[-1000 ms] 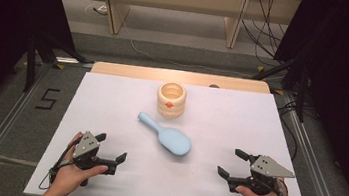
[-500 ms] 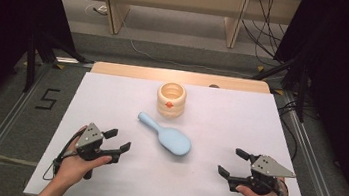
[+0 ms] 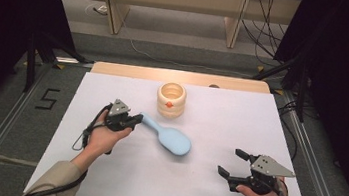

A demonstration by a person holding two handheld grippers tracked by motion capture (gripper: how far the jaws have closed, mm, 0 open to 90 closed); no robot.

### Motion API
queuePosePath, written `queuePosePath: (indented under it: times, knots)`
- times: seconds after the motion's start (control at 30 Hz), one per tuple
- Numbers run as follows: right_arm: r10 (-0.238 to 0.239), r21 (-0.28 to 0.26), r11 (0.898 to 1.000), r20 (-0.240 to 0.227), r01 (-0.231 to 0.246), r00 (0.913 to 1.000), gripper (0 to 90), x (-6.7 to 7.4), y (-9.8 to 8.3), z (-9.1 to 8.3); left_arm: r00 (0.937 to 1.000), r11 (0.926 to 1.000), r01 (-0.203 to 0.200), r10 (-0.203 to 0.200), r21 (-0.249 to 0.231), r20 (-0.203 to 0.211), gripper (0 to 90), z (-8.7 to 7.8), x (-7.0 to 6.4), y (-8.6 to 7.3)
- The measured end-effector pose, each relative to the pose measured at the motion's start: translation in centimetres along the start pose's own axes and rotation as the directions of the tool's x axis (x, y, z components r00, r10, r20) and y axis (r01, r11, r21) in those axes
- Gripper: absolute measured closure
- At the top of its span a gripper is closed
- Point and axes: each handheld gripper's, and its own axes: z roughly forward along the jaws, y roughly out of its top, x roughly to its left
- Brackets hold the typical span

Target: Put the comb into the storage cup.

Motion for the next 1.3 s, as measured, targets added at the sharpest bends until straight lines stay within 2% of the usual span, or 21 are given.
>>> queuePosePath:
  times: [0.1,0.23,0.43,0.57,0.63,0.83,0.93,1.13,1.3]
  knots:
    - [0.002,0.001,1.0,0.001,-0.002,1.0,15.0,0.0,0.0,0.0,1.0,0.9994,0.003,-0.003,0.034,0.006,89.7,1.6,-0.1,0.8]
    - [0.004,0.003,1.0,0.001,-0.004,1.0,15.0,-0.1,-0.1,0.1,0.9999,0.9966,0.0,0.001,0.083,-0.016,89.7,3.7,-0.1,1.7]
    - [0.004,-0.002,1.0,-0.003,-0.004,1.0,15.0,0.0,0.0,0.0,0.9977,0.9843,-0.029,0.039,0.174,-0.055,89.8,6.2,-0.2,2.2]
    - [0.005,-0.001,1.0,-0.004,-0.005,1.0,15.0,-0.1,0.0,0.0,0.9971,0.9742,-0.041,0.055,0.222,-0.054,89.7,7.3,-0.3,2.3]
    - [0.005,0.0,1.0,-0.003,-0.005,1.0,15.0,-0.1,0.0,0.0,0.9978,0.9714,-0.035,0.048,0.235,-0.046,89.8,7.7,-0.4,2.3]
    - [0.002,0.002,1.0,-0.002,-0.002,1.0,15.1,-0.1,-0.1,0.0,0.9959,0.9608,-0.055,0.072,0.272,-0.054,89.8,8.4,-0.6,2.3]
    - [0.005,0.002,1.0,-0.001,-0.005,1.0,15.3,-0.1,-0.1,0.0,0.996,0.9571,-0.048,0.068,0.286,-0.058,89.8,8.7,-0.7,2.1]
    - [0.005,0.001,1.0,-0.005,-0.005,1.0,15.3,-0.1,0.0,0.0,0.9935,0.9468,-0.063,0.09,0.316,-0.07,89.8,9.0,-0.8,1.9]
    - [0.006,0.002,1.0,-0.007,-0.006,1.0,15.3,0.0,0.0,0.0,0.9886,0.9294,-0.088,0.126,0.358,-0.084,89.8,9.1,-1.2,2.3]
